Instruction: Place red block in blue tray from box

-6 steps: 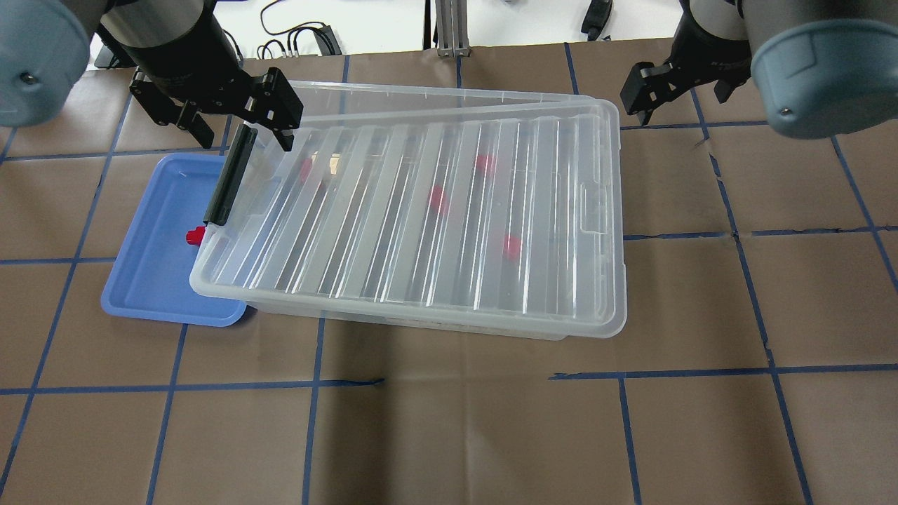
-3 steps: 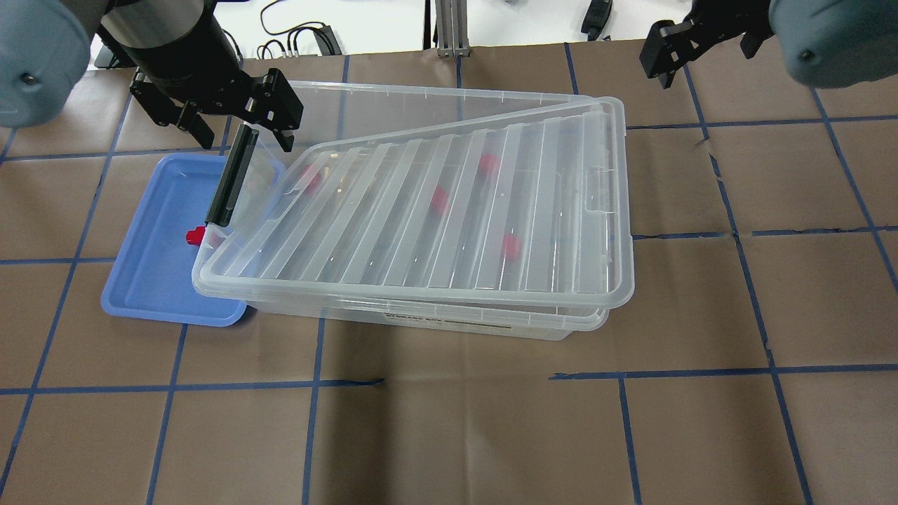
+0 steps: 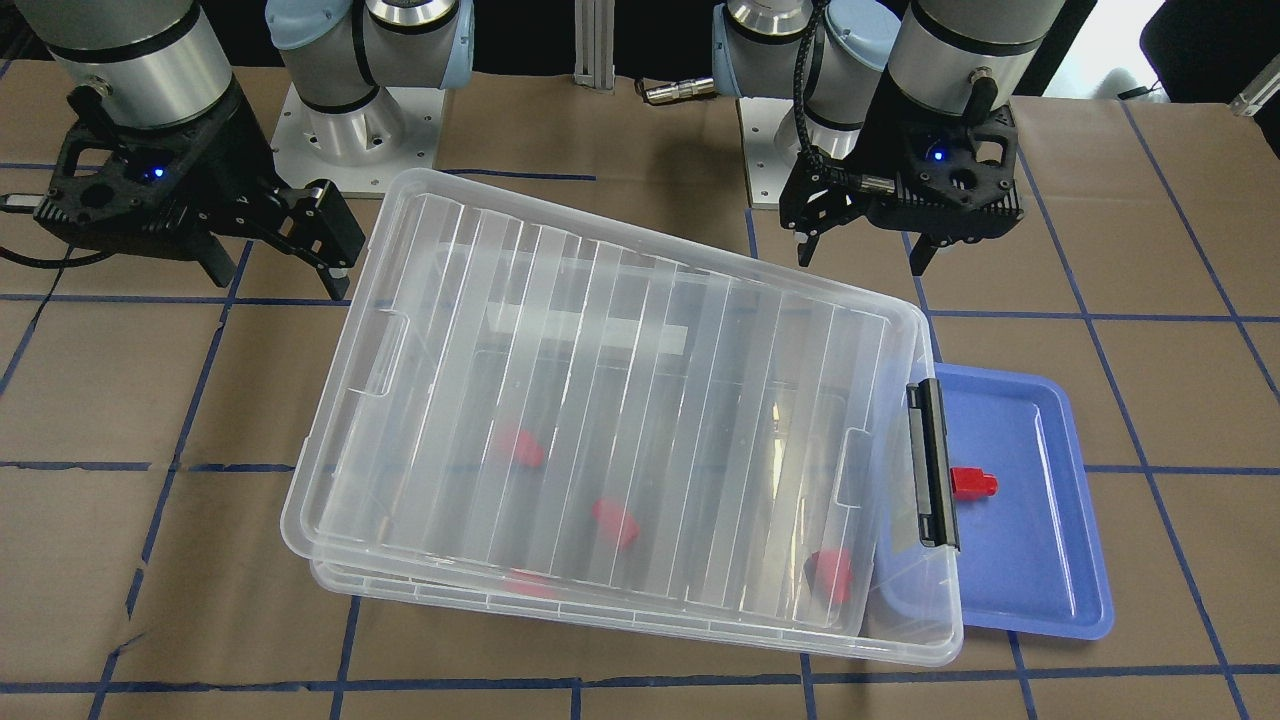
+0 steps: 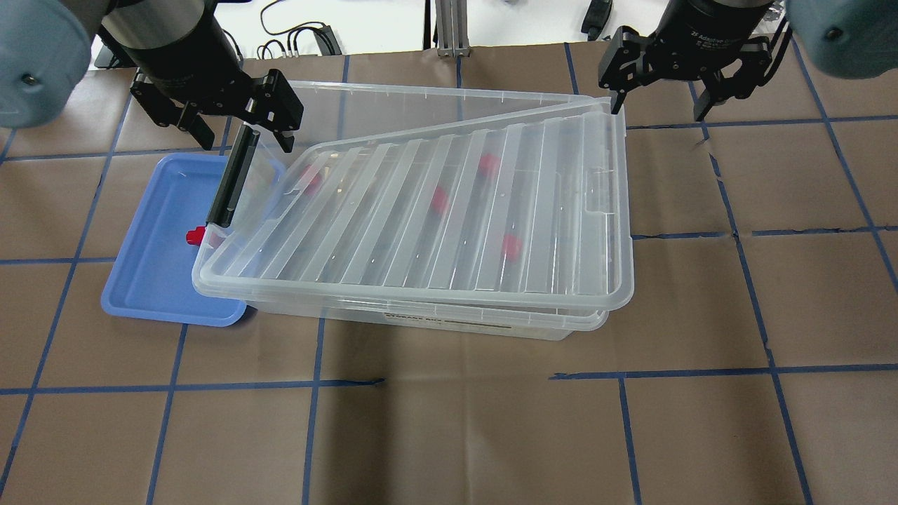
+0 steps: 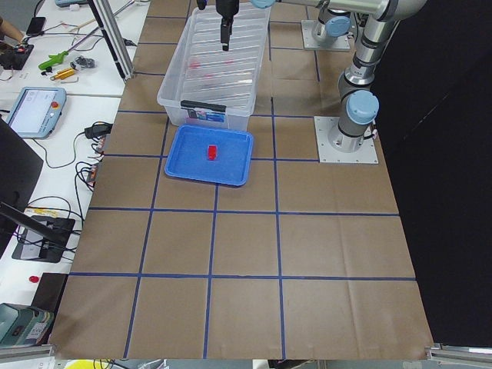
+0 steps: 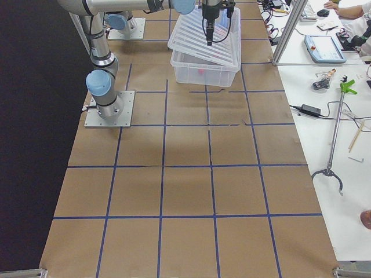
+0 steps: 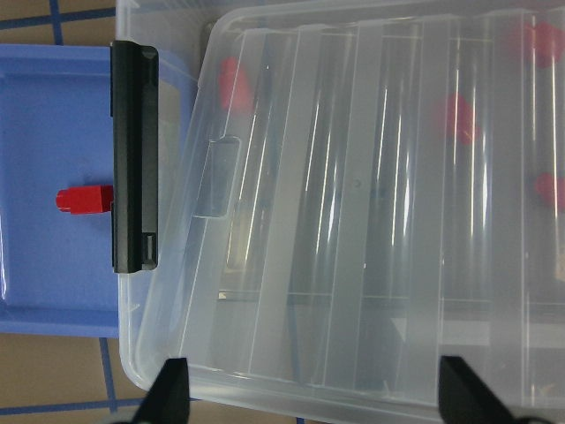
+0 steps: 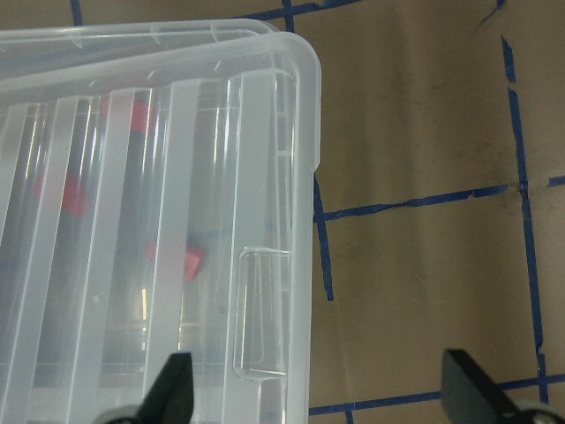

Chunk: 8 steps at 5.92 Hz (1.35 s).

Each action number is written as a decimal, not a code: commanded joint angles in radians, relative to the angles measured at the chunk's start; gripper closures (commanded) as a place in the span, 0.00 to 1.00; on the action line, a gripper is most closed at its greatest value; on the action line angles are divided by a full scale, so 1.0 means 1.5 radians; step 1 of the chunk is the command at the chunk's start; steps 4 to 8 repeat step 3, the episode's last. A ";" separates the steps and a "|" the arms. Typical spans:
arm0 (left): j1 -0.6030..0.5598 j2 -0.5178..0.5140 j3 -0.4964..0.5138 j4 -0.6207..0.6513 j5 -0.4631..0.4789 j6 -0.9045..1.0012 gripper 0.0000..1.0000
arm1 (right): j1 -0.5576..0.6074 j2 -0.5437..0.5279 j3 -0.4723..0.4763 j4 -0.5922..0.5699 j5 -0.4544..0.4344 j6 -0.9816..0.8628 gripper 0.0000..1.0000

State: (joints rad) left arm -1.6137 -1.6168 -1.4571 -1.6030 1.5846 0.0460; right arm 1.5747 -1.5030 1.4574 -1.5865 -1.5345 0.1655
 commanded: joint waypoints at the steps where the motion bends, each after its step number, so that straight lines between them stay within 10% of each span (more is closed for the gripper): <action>1: 0.000 0.000 0.000 0.000 0.000 0.000 0.02 | -0.002 0.000 0.000 0.011 0.003 0.007 0.00; 8: 0.000 0.000 0.000 0.000 0.000 0.001 0.02 | -0.002 0.000 0.003 0.011 -0.001 0.006 0.00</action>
